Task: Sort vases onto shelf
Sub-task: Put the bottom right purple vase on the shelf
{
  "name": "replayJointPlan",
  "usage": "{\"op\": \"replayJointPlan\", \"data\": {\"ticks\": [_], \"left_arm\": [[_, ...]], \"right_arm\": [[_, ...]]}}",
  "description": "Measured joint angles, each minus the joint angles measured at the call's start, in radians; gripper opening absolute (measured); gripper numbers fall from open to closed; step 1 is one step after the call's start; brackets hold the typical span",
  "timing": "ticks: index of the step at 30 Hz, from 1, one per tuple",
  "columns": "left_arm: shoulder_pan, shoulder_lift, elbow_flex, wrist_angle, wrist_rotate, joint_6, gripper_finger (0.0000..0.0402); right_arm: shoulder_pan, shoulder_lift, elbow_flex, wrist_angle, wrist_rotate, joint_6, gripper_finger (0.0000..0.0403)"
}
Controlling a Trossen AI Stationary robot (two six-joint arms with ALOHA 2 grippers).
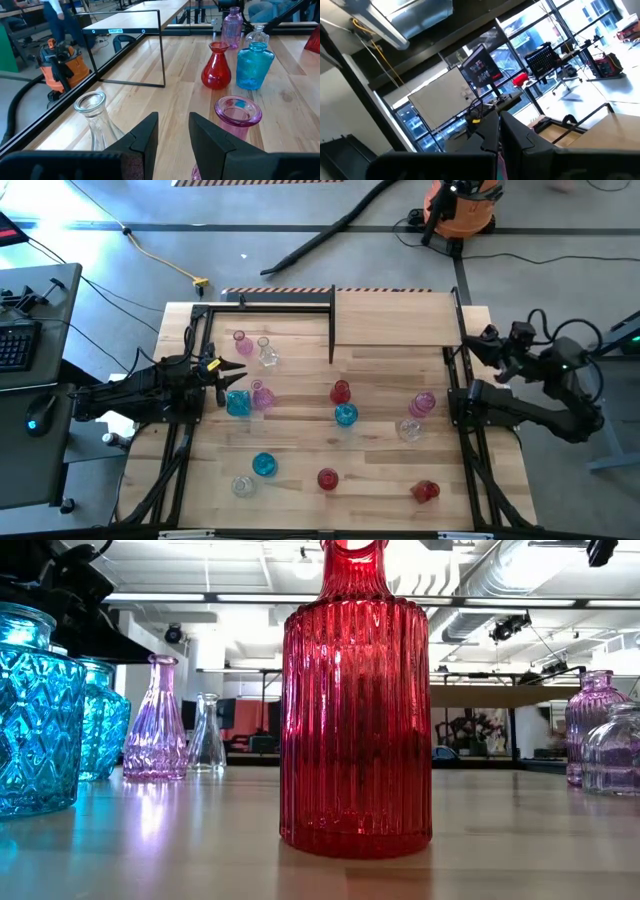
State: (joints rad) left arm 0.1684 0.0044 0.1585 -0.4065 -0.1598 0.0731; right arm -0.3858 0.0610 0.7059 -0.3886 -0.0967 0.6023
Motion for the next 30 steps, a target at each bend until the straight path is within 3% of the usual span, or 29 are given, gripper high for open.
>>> {"op": "replayJointPlan", "data": {"ticks": [9, 17, 24, 30], "left_arm": [[0.0, 0.0, 0.0, 0.0, 0.0, 0.0, 0.0101], [0.0, 0.0, 0.0, 0.0, 0.0, 0.0, 0.0101], [0.0, 0.0, 0.0, 0.0, 0.0, -0.001, 0.0101], [0.0, 0.0, 0.0, 0.0, 0.0, 0.0, 0.0101]], "right_arm": [[0.0, 0.099, 0.12, -0.15, 0.0, 0.0, 0.0], [0.0, 0.302, 0.316, -0.457, 0.0, 0.004, 0.0], [0.0, 0.465, 0.41, -0.705, -0.002, 0.11, 0.0], [0.0, 0.569, 0.432, -0.812, -0.037, 0.195, 0.0]]}}
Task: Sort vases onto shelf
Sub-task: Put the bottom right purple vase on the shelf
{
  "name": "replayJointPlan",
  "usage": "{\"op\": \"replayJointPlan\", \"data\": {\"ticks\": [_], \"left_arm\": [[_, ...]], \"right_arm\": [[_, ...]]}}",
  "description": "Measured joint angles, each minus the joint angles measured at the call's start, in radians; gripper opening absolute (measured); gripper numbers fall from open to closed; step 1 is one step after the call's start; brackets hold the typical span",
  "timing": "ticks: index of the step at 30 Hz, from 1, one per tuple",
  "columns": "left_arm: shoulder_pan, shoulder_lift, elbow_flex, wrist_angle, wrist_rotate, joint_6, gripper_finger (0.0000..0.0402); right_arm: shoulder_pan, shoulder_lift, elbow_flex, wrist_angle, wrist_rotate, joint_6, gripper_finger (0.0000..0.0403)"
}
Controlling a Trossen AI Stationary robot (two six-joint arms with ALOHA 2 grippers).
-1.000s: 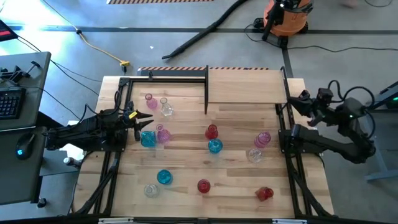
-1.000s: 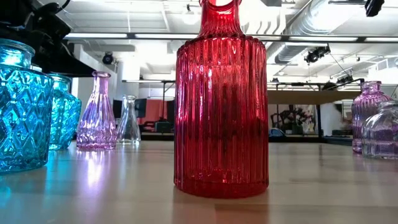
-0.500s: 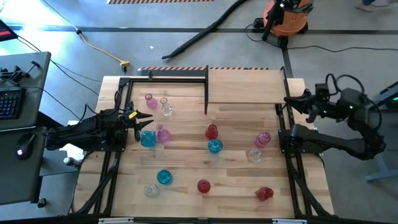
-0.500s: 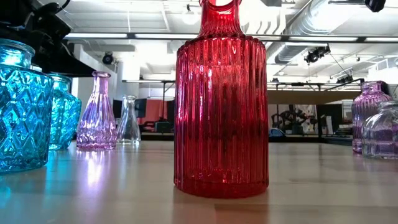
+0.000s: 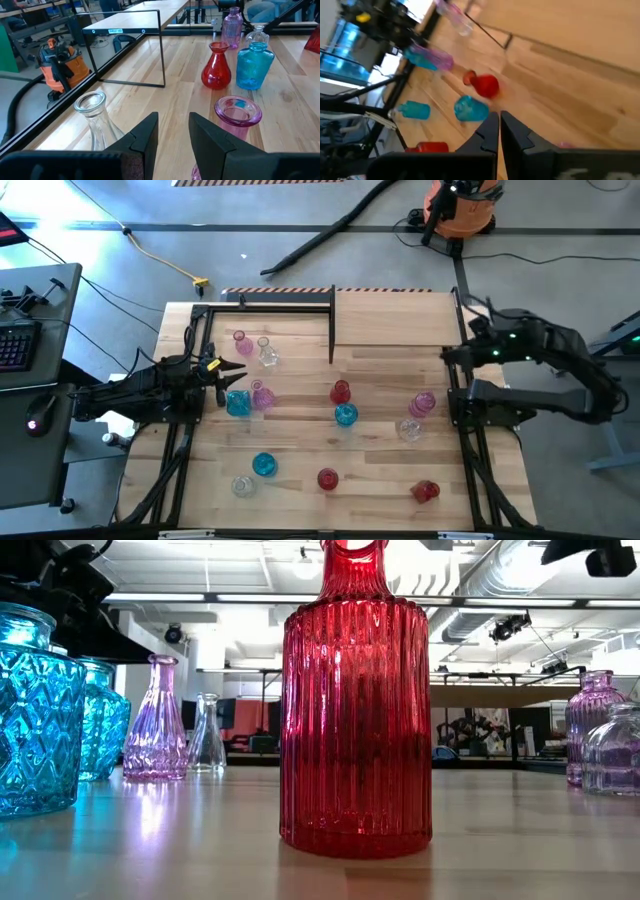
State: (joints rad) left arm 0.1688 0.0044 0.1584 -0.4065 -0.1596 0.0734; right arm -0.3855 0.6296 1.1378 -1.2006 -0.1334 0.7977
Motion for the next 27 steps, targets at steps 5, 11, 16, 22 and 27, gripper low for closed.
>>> {"op": "replayJointPlan", "data": {"ticks": [5, 11, 16, 22, 27], "left_arm": [[0.0, 0.0, 0.0, 0.0, 0.0, -0.001, 0.0101], [0.0, 0.0, 0.0, 0.0, 0.0, -0.001, 0.0101], [0.0, 0.0, 0.0, 0.0, 0.0, 0.0, 0.0101], [0.0, 0.0, 0.0, 0.0, 0.0, -0.001, 0.0101], [0.0, 0.0, 0.0, 0.0, 0.0, -0.001, 0.0101]], "right_arm": [[0.0, 0.062, 0.0, -0.051, -0.038, 0.073, 0.0], [0.0, 0.119, 0.0, -0.138, -0.046, 0.154, 0.0], [0.0, 0.163, -0.006, -0.219, -0.043, 0.199, 0.0], [0.001, 0.223, -0.006, -0.267, -0.028, 0.218, 0.0], [0.047, 0.276, -0.007, -0.309, 0.002, 0.24, 0.0]]}}
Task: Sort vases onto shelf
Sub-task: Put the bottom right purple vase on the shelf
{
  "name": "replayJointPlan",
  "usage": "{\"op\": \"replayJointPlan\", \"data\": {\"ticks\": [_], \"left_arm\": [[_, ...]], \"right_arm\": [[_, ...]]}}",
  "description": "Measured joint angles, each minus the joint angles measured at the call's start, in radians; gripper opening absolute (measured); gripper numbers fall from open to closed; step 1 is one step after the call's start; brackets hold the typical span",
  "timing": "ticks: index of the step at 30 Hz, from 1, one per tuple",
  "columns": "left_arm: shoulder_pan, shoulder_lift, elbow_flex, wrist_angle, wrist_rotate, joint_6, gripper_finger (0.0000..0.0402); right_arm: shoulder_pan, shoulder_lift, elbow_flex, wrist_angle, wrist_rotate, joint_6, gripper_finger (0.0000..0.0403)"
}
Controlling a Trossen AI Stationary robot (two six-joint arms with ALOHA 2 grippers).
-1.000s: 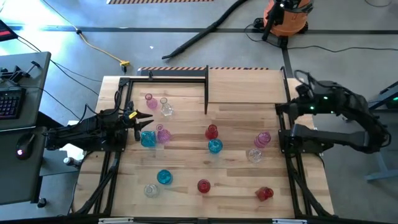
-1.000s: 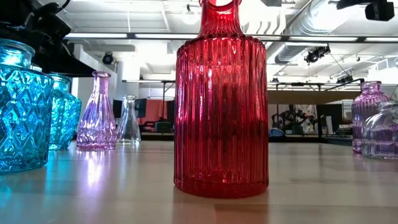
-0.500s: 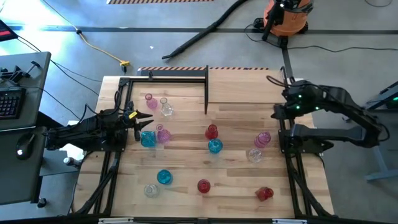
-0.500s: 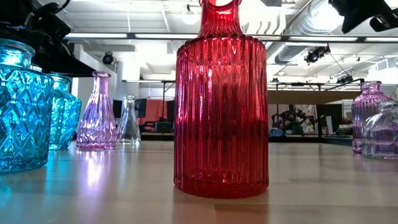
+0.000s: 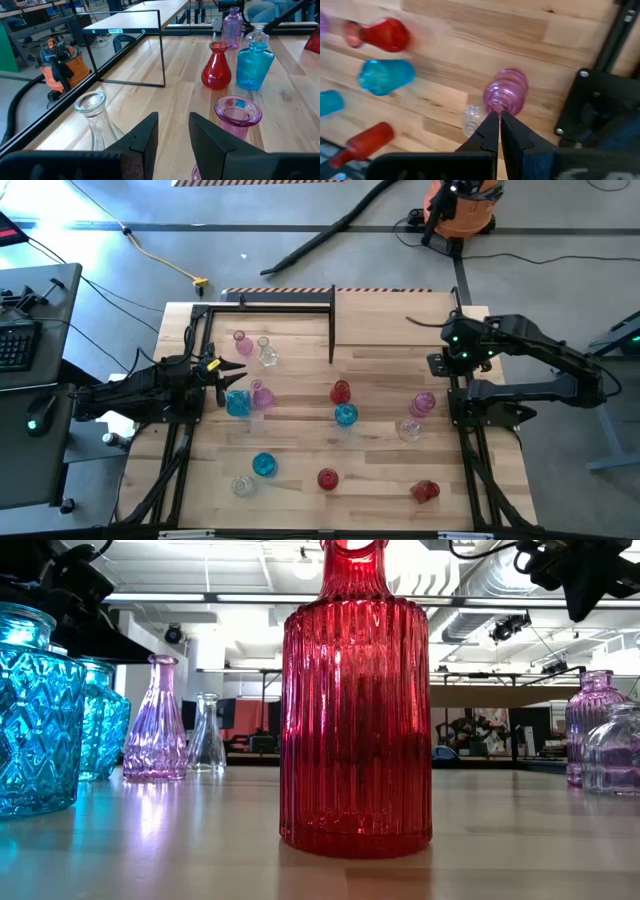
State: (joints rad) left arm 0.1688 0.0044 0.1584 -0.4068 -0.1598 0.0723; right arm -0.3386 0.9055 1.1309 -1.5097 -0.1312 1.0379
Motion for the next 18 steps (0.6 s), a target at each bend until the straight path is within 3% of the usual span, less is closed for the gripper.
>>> {"op": "replayJointPlan", "data": {"ticks": [18], "left_arm": [[0.0, 0.0, 0.0, 0.0, 0.0, 0.0, 0.0101]], "right_arm": [[0.36, 0.046, -0.001, -0.004, 0.08, 0.329, 0.0]]}}
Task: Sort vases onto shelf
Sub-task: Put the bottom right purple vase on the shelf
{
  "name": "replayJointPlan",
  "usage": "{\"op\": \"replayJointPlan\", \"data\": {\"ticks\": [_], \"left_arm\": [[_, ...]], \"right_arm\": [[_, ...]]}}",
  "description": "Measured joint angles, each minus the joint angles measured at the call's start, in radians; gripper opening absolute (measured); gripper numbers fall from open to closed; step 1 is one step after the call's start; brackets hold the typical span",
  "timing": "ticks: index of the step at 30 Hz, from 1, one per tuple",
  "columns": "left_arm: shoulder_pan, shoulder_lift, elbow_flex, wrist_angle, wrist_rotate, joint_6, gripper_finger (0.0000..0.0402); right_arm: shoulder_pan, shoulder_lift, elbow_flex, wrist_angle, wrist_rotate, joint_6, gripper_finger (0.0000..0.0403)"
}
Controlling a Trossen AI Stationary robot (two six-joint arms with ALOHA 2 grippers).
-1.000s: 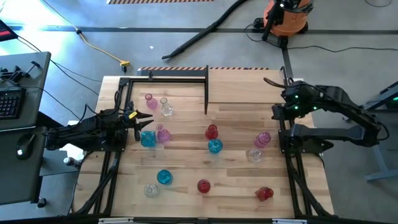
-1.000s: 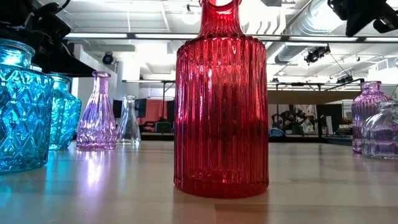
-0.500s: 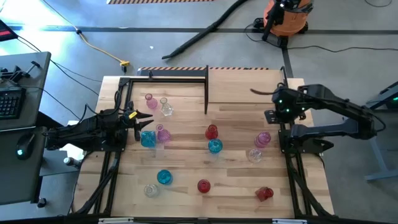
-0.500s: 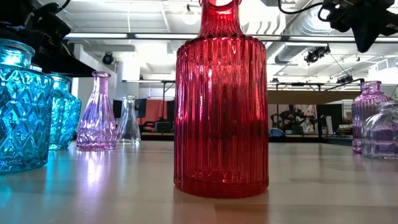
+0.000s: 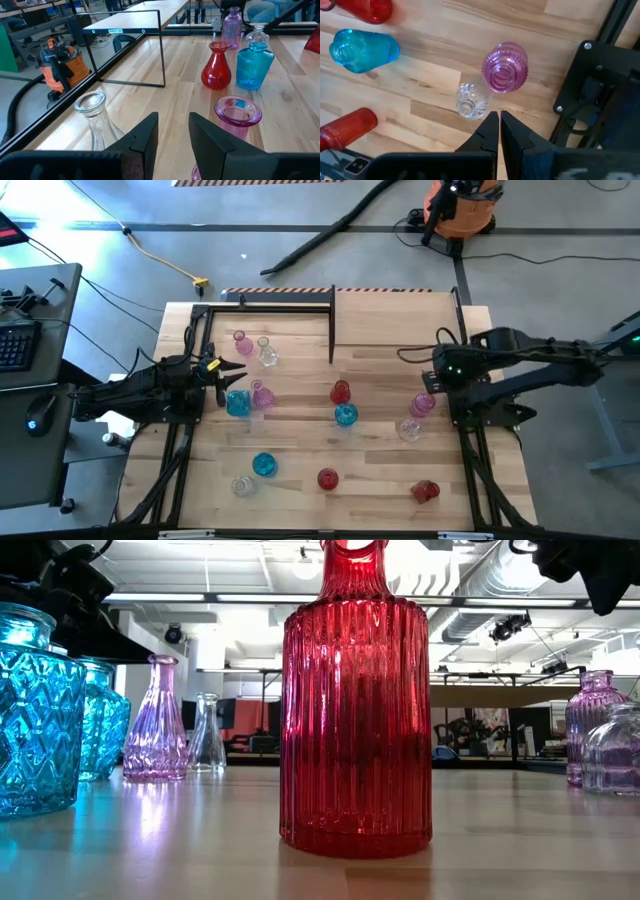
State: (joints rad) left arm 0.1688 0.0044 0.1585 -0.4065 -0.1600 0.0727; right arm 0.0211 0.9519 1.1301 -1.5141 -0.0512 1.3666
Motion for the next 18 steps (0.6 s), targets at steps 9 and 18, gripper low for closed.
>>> {"op": "replayJointPlan", "data": {"ticks": [9, 18], "left_arm": [[0.0, 0.0, 0.0, 0.0, 0.0, 0.0, 0.0101], [0.0, 0.0, 0.0, 0.0, 0.0, 0.001, 0.0101]], "right_arm": [[0.09, 0.061, 0.0, -0.019, 0.042, 0.08, 0.0], [0.137, 0.076, 0.0, -0.026, 0.071, 0.092, 0.0006]]}}
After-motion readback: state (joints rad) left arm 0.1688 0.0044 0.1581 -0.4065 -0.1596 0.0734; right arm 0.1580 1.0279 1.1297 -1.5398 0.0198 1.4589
